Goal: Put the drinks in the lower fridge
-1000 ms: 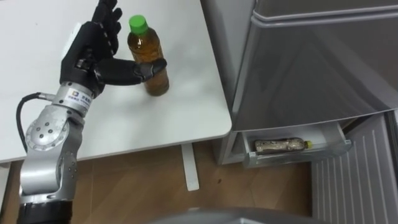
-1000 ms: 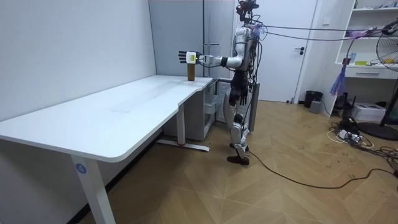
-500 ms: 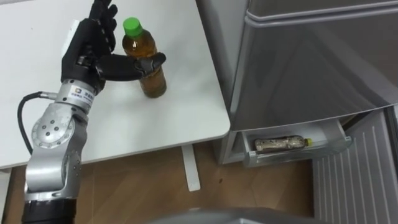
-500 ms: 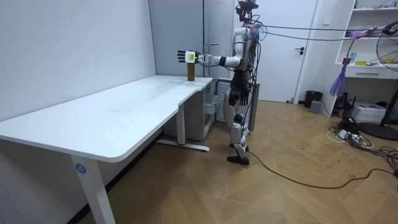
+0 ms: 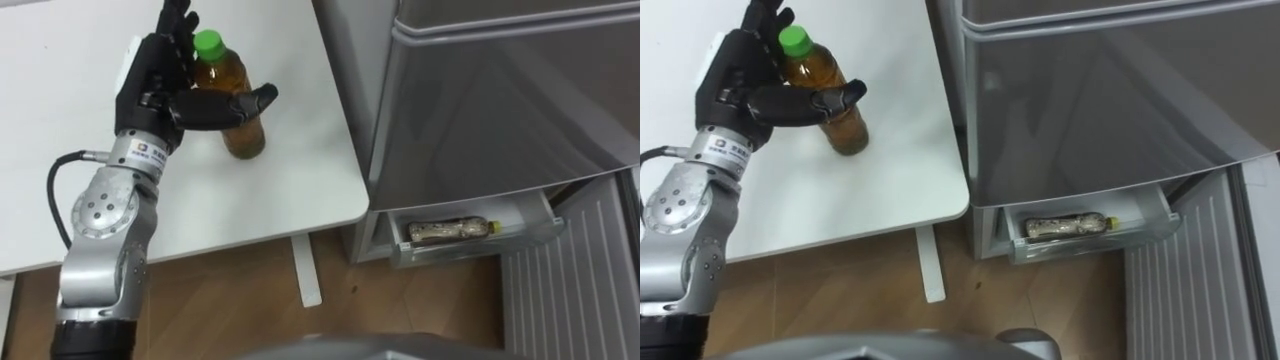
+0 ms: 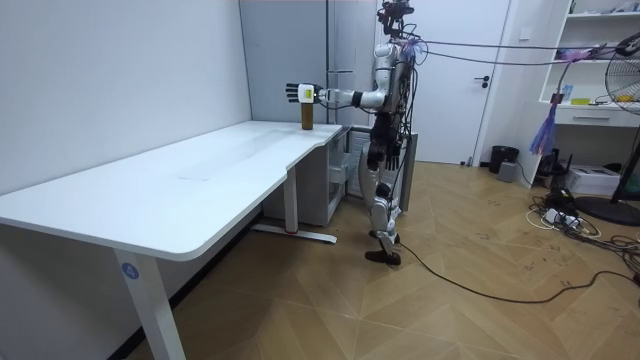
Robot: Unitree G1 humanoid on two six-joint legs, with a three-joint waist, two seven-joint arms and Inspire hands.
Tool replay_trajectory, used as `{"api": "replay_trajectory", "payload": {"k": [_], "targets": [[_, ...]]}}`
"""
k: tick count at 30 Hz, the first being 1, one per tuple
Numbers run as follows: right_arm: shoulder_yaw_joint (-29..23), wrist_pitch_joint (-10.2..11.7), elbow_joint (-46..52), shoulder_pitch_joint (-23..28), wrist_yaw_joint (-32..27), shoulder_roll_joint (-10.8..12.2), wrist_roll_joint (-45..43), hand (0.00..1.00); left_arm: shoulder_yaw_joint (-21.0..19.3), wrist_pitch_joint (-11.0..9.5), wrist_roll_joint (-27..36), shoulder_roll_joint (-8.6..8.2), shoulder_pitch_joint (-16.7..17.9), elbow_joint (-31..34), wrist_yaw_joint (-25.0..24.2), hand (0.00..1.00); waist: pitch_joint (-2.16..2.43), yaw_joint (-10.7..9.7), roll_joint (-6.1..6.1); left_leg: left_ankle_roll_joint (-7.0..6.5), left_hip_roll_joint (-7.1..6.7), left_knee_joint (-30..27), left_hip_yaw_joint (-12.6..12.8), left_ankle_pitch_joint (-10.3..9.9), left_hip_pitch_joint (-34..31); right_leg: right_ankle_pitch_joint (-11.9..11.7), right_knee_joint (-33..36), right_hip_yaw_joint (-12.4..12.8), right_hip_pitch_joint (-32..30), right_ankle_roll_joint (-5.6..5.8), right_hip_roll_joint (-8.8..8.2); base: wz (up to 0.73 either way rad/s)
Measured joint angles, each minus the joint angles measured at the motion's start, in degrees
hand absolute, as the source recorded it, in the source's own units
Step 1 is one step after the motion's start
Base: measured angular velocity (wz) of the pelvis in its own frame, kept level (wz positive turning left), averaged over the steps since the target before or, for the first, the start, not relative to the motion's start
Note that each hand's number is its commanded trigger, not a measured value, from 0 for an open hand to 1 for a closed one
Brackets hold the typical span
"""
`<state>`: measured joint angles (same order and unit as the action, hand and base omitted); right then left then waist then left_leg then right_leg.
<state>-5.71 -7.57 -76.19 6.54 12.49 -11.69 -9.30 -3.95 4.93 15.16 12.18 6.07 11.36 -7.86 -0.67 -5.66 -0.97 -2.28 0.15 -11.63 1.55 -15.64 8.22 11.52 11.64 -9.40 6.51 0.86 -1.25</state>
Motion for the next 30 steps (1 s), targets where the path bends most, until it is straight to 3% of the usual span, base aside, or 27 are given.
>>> {"api": "replay_trajectory", "payload": {"k": [11, 22, 23, 25, 26, 27, 30], "targets": [[0.08, -0.03, -0.18, 0.13, 0.23, 0.26, -0.02, 0.0, 0.89, 0.0, 0.0, -0.03, -0.01, -0.01, 1.59, 0.0, 0.0, -0.63, 0.79, 0.02, -0.03, -0.15, 0.1, 0.03, 0.19, 0.0, 0.0, 0.13, 0.34, 0.0, -0.03, 0.0], [0.15, -0.08, -0.18, 0.21, 0.8, 0.28, -0.02, 0.0, 1.1, 0.01, 0.01, -0.03, -0.01, -0.01, 2.23, 0.0, 0.05, -0.69, 0.67, 0.02, 0.03, 0.02, 0.05, 0.03, 0.16, 0.0, -0.01, 0.05, 0.33, 0.0, 0.06, 0.0], [0.16, -0.08, -0.18, 0.21, 0.81, 0.28, -0.02, 0.0, 1.14, 0.01, 0.01, -0.03, -0.01, -0.01, 2.23, 0.23, 0.05, -0.69, 0.65, 0.02, 0.04, 0.04, 0.04, 0.03, 0.16, 0.0, -0.01, 0.02, 0.32, 0.0, 0.06, 0.0], [0.15, -0.07, -0.18, 0.14, 0.81, 0.28, -0.04, 0.0, 1.16, 0.01, 0.01, -0.04, -0.01, -0.01, 2.23, 0.56, 0.04, -0.69, 0.66, 0.02, 0.03, 0.06, 0.04, 0.03, 0.16, 0.0, -0.01, 0.03, 0.3, 0.0, 0.06, 0.0], [0.16, -0.06, -0.18, 0.07, 0.79, 0.28, -0.03, 0.0, 1.17, 0.01, 0.02, -0.03, -0.01, -0.01, 2.23, 0.83, 0.03, -0.69, 0.67, 0.02, 0.02, 0.06, 0.05, 0.03, 0.15, 0.0, -0.01, 0.02, 0.27, 0.0, 0.05, 0.0], [0.2, -0.06, -0.18, 0.04, 0.79, 0.28, -0.02, 0.0, 1.19, 0.01, 0.02, -0.03, -0.01, -0.02, 2.23, 1.0, 0.02, -0.69, 0.69, 0.02, 0.02, 0.06, 0.05, 0.03, 0.15, 0.0, -0.01, 0.02, 0.27, 0.0, 0.04, 0.0], [1.22, -0.03, -0.18, -0.2, 0.77, 0.29, -0.02, 0.0, 1.7, 0.0, 0.03, -0.03, -0.01, -0.03, 2.25, 1.0, -0.02, -0.67, 0.76, 0.02, -0.02, 0.02, 0.06, 0.03, 0.15, 0.0, -0.01, 0.02, 0.28, 0.0, -0.02, 0.0]]}}
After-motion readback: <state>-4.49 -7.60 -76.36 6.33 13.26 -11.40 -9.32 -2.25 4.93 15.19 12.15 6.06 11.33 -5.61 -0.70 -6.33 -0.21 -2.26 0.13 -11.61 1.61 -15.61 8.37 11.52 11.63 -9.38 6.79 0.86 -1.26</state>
